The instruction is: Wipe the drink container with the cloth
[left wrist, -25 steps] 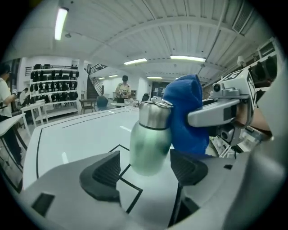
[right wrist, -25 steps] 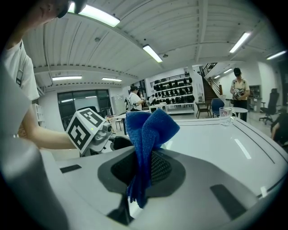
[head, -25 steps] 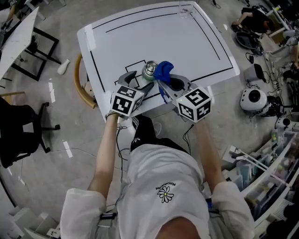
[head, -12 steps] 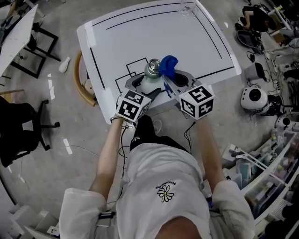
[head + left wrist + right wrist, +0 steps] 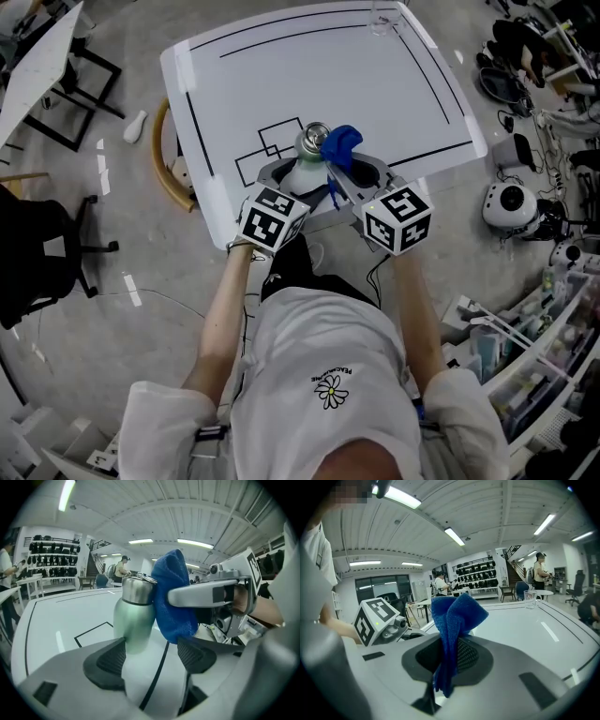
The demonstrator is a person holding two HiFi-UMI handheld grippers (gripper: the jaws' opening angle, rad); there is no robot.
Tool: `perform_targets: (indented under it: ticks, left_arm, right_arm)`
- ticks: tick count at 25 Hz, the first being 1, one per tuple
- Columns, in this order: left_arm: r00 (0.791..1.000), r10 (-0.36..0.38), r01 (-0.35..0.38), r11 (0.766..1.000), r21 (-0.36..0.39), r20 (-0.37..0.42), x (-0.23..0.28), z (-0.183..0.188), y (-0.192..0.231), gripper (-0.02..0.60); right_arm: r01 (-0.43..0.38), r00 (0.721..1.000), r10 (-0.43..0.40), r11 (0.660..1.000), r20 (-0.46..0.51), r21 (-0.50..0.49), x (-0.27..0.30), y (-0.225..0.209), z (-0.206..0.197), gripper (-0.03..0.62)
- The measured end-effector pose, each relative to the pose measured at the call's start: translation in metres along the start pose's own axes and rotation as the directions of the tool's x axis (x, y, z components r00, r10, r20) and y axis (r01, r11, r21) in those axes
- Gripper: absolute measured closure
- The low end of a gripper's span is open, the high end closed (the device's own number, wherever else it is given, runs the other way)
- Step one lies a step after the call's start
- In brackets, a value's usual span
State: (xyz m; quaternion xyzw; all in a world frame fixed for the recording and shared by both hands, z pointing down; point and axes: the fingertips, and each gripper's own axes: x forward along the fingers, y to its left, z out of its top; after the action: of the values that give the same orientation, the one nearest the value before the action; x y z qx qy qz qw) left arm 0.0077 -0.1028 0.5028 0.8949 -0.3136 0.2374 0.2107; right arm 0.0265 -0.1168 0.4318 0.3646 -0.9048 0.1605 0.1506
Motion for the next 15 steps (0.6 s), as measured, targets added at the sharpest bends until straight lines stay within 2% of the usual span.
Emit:
perform_targets:
  ticks: [2,7,11,15]
  left_arm:
    - [1.0,-0.019,0.019,1.0,-0.008,0.004,0.001,-0.001,-0.009,0.249]
    - [0.999,-0.041,0.041,0.999,0.029,-0.004,0.004,-0.003,-0.019,0.258]
    - [1.0,0.02,-0.021,0.997,0.071,0.016,-0.015,0.002,0.005,0.258]
    - [0.998,0.065,-0.066,0.997,0.035,0.012,-0.007,0.009,0.038,0.256]
  right_arm:
    - [0.009,1.0,-0.009,1.0,0.003,0.015,-0.002,0.002,-0.001,0.551]
    - [0.013,1.0,-0.013,0.999,0.008,0.042,-0.001,0.005,-0.004,0.551]
    - [0.009,1.0,-0.009,0.998,0.011,0.055,0.0,0.006,-0.004,0.551]
    - [0.012,1.0,-0.013,0.998,0.016,0.054,0.0,0.005,-0.002,0.551]
